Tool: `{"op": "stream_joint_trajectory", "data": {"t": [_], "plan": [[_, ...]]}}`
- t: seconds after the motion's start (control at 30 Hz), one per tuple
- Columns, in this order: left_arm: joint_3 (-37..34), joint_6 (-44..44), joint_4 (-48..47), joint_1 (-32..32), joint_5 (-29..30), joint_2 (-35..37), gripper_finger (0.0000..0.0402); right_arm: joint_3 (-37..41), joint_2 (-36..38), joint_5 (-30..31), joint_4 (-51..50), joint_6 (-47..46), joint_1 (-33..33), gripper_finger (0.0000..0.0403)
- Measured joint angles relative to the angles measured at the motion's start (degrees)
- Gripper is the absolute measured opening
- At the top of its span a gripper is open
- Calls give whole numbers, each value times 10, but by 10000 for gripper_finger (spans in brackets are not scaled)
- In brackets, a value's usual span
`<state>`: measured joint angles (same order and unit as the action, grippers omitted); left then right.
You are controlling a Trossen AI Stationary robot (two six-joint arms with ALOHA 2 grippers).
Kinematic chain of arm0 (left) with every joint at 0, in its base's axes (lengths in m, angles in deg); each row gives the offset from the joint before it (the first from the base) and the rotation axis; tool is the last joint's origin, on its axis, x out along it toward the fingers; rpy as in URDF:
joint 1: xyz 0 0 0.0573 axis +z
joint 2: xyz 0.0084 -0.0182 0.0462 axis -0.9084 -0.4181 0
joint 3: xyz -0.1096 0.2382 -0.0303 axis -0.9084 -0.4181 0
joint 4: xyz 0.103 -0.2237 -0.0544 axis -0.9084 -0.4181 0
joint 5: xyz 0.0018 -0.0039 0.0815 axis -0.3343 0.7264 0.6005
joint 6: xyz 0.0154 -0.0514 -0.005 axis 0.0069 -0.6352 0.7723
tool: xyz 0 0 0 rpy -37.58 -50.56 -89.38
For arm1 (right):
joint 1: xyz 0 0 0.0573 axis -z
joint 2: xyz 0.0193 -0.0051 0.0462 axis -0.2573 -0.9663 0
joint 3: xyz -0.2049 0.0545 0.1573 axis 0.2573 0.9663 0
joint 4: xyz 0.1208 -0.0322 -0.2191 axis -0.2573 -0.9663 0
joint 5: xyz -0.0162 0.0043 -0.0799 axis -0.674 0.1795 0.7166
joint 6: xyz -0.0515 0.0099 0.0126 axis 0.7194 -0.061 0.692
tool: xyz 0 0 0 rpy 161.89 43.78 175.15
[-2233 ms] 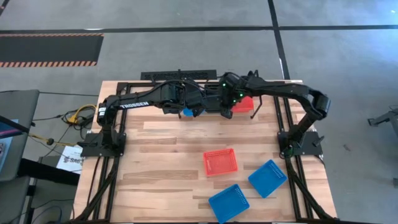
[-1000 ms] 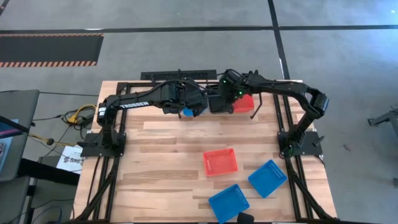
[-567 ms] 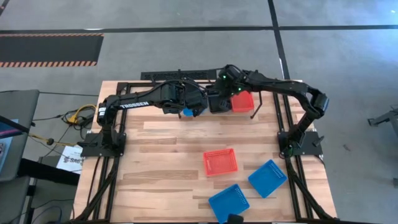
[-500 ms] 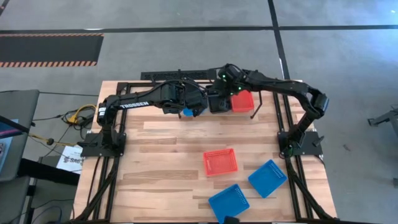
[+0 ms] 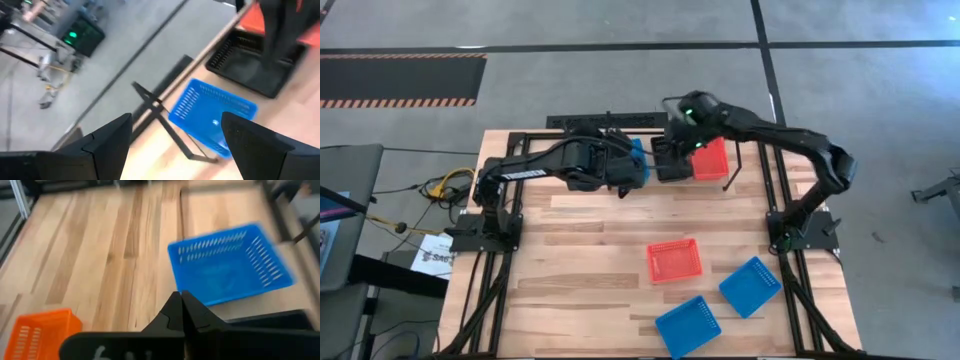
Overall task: Stack baskets on shelf by color
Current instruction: Adjust the bins on the shelf
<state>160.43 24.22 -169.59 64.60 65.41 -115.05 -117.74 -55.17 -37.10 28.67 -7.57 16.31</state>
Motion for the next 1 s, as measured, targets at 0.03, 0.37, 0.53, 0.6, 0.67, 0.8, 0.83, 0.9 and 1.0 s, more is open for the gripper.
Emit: {"op": "stream_joint_trajectory", "data": {"t": [0.03, 0.37, 0.53, 0.6, 0.67, 0.8, 0.83, 0.9, 1.0], "plan": [[-4, 5, 5, 0, -14, 0, 293, 0, 18, 0, -1, 0, 4, 1], [-78, 43, 29, 4, -135, -14, 293, -1, 272, 79, -41, -1, 44, 1], [-152, 43, 77, -2, -144, -15, 262, -1, 379, 106, -49, -25, 56, 1], [-182, 43, 111, -3, -158, -13, 227, -1, 410, 107, -54, -39, 58, 1], [-204, 43, 132, -3, -181, -15, 177, -1, 435, 107, -63, -47, 57, 1], [-230, 60, 179, -3, -231, -14, 54, -1, 466, 107, -87, -60, 56, 1], [-233, 65, 187, -3, -240, -15, 28, -1, 471, 107, -96, -62, 56, 1], [-236, 66, 204, -3, -246, -14, 13, -1, 477, 108, -108, -68, 56, 1], [-237, 74, 207, -3, -246, -14, 9, -1, 484, 110, -123, -70, 56, 1]]}}
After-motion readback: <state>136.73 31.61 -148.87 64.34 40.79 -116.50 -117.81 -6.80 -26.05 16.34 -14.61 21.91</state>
